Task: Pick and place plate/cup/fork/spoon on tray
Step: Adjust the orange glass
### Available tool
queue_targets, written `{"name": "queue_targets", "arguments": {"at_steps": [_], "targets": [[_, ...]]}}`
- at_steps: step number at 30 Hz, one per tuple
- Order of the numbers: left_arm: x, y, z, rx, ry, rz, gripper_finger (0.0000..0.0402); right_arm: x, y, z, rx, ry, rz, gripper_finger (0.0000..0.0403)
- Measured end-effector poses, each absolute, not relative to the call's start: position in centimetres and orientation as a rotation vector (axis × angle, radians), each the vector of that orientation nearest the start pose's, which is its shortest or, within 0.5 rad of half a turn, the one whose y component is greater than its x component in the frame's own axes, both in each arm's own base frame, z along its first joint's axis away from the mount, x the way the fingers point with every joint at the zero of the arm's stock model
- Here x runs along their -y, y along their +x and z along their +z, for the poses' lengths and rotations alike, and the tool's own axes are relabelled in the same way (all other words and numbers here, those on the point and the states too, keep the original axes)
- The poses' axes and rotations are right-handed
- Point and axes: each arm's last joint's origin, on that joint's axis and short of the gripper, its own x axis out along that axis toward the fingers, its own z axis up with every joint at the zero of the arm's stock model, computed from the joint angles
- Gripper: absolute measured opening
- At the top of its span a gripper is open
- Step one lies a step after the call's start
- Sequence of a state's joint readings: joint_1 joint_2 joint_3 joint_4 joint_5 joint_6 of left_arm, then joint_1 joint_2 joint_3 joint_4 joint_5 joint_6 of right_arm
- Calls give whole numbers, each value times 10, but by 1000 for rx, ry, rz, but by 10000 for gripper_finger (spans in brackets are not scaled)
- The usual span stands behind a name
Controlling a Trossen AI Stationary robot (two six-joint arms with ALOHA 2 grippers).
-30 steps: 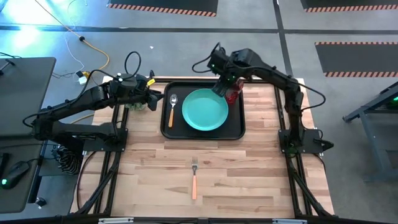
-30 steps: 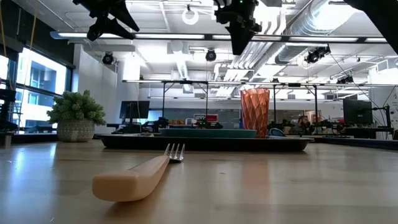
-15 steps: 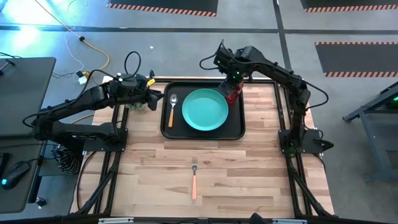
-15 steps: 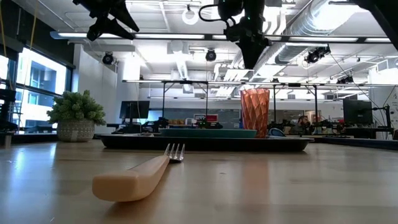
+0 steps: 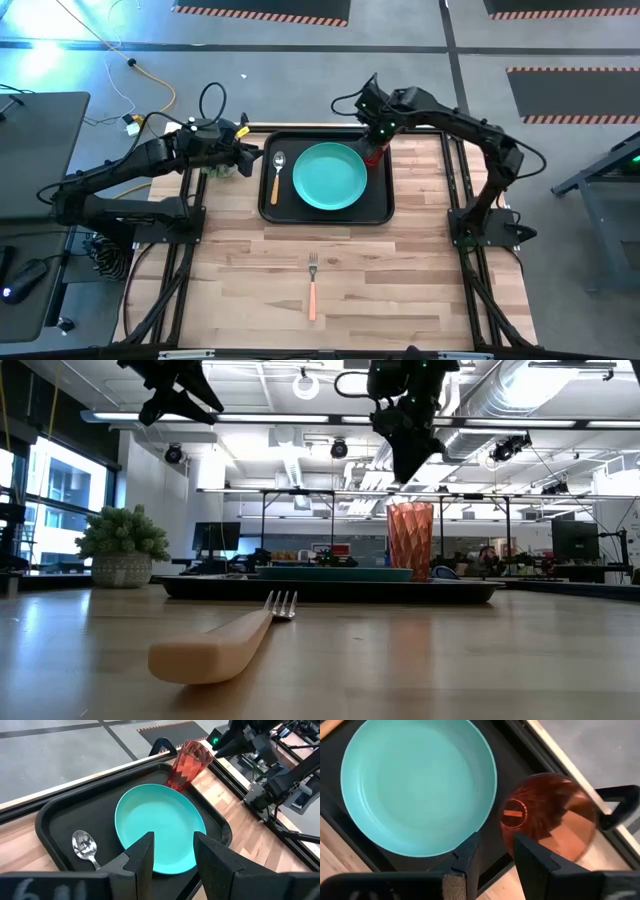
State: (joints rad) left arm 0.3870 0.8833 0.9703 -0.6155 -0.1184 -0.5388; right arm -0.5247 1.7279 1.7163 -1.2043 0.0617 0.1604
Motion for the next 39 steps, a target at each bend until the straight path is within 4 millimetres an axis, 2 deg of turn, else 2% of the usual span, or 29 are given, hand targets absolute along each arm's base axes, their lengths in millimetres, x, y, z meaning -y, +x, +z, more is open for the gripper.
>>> {"name": "queue_targets", "arguments": {"at_steps": [9,21,27,32,35,39], "targets": [[-69,160,340,-380,-590,637,129,174,298,306,-1189,426,-584,106],[-70,160,340,-368,-611,659,129,175,299,303,-1197,374,-592,106],[-70,160,340,-367,-612,659,129,179,305,291,-1237,368,-583,106],[-70,160,340,-367,-612,660,129,180,305,289,-1242,360,-605,105],[-70,160,340,-367,-611,659,129,180,305,289,-1237,375,-617,90],[-70,160,340,-367,-610,659,129,180,305,289,-1235,376,-619,44]]}}
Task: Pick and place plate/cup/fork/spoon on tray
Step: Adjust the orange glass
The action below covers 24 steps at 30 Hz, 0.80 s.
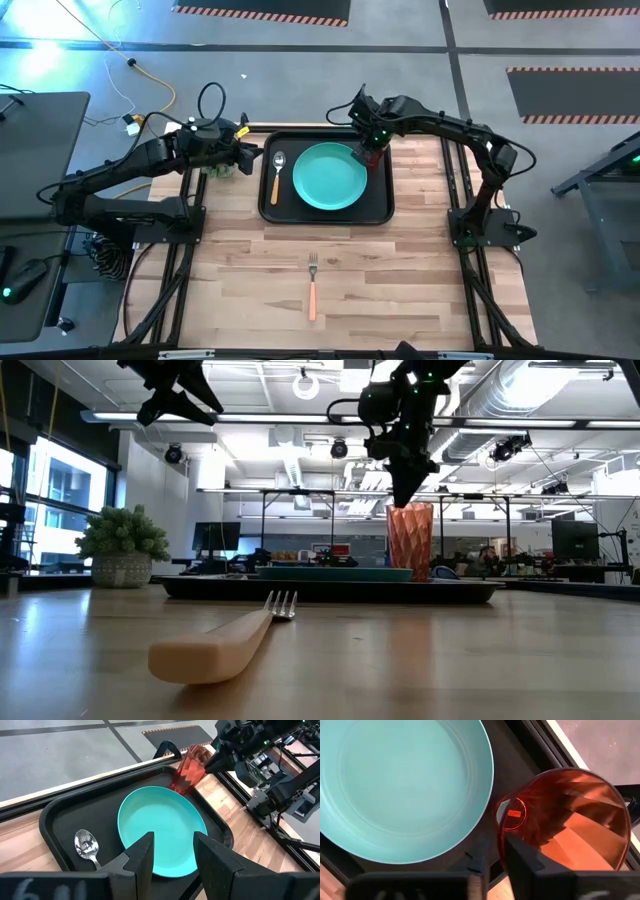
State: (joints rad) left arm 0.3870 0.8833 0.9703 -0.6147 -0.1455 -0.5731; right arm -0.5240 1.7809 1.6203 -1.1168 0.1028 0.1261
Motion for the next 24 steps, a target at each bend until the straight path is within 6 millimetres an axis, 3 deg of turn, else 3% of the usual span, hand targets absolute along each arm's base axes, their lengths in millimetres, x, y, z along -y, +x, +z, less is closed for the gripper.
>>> {"name": "queue_targets", "arguments": {"at_steps": [4,24], "targets": [[-70,160,340,-368,-610,659,129,181,305,289,-1239,357,-640,6],[-70,160,340,-368,-610,659,129,189,304,291,-1226,259,-705,3]]}}
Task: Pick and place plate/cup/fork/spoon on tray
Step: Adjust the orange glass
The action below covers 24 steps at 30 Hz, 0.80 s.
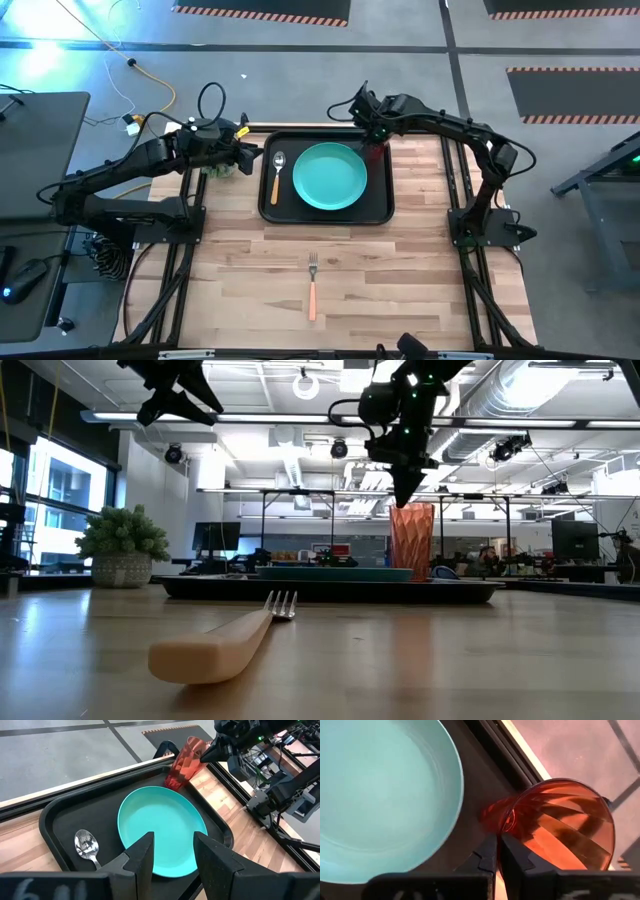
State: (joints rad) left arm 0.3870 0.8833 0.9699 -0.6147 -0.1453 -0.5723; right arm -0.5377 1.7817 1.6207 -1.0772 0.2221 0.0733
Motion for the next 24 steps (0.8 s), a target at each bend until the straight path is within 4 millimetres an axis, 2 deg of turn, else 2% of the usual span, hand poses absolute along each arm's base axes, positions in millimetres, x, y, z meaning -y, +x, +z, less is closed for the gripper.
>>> {"name": "queue_targets", "arguments": {"at_steps": [24], "targets": [[-70,160,340,-368,-609,659,129,187,303,290,-1250,264,-672,1]]}}
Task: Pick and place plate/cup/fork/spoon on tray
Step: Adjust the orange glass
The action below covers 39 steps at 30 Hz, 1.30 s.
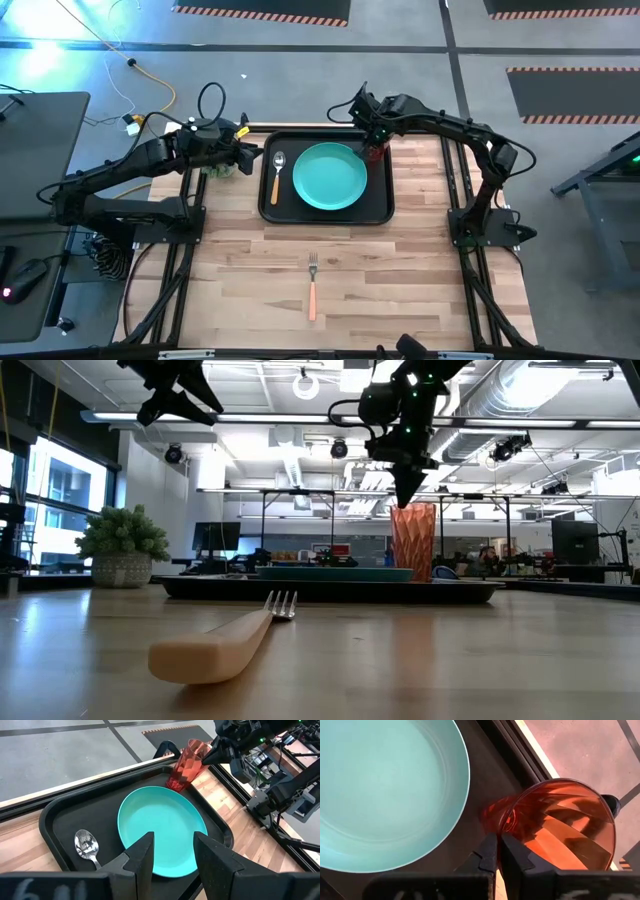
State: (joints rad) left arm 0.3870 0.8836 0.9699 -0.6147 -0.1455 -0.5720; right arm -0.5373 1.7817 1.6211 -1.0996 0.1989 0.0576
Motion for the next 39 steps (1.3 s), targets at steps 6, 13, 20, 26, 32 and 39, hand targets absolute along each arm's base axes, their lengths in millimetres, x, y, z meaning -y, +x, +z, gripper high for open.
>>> {"name": "queue_targets", "arguments": {"at_steps": [6,13,20,26,32,39], "targets": [[-70,160,340,-368,-609,659,129,187,303,290,-1255,253,-663,1],[-70,160,340,-369,-609,659,129,187,303,290,-1253,261,-659,12],[-70,160,340,-369,-609,659,129,187,303,290,-1254,253,-675,64],[-70,160,340,-368,-609,659,129,188,302,291,-1257,230,-706,74],[-70,160,340,-368,-609,659,129,188,303,291,-1252,242,-694,74],[-70,160,340,-368,-609,659,129,187,303,291,-1244,259,-705,74]]}}
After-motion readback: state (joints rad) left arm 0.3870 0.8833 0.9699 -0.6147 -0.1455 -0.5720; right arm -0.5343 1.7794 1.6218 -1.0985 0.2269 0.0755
